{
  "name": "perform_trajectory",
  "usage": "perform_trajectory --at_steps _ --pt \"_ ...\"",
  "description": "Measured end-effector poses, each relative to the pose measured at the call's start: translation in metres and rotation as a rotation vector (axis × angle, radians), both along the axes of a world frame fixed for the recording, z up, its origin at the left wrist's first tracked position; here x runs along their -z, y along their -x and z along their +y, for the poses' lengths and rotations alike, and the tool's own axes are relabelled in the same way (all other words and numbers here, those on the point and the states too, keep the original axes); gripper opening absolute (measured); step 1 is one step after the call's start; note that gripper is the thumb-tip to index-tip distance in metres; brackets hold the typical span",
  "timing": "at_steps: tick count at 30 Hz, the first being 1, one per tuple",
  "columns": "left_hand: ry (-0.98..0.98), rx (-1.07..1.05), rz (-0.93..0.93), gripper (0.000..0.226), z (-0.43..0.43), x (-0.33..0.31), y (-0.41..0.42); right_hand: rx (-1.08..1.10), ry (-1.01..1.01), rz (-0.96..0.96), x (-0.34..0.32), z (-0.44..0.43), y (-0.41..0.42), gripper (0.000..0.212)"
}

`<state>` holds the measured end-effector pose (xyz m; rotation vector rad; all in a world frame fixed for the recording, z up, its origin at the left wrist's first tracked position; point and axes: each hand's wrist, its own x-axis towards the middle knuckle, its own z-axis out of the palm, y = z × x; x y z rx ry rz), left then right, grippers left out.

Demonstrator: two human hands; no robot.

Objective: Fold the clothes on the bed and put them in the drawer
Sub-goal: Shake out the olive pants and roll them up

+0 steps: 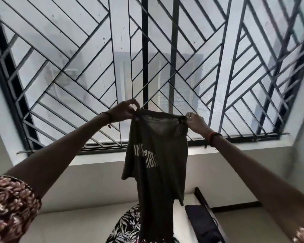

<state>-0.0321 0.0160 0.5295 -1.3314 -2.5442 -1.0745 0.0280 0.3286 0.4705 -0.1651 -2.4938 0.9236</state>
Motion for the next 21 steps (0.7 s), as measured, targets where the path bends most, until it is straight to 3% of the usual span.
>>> perform_trajectory --at_steps 5,12,14,16,21 --pt "-0.021 -0.035 -0.039 0.044 0.017 0.007 -0.003 0.036 0.162 -0.047 0.028 -0.008 -0.009 0.014" --pt "0.037 -0.107 -0.092 0.019 0.034 0.029 -0.003 0.11 0.167 -0.166 0.058 -0.023 -0.011 0.017" --pt "-0.017 -0.113 -0.115 0.014 0.041 0.038 -0.005 0.133 0.166 -0.26 0.064 -0.034 -0.015 0.038" --pt "-0.049 -0.138 -0.107 0.013 0.046 0.043 -0.009 0.109 0.284 -0.314 0.065 -0.05 -0.019 0.045" --pt "0.052 -0.201 0.002 0.016 0.053 0.055 -0.007 0.023 0.604 -0.24 0.058 -0.085 -0.019 0.039"
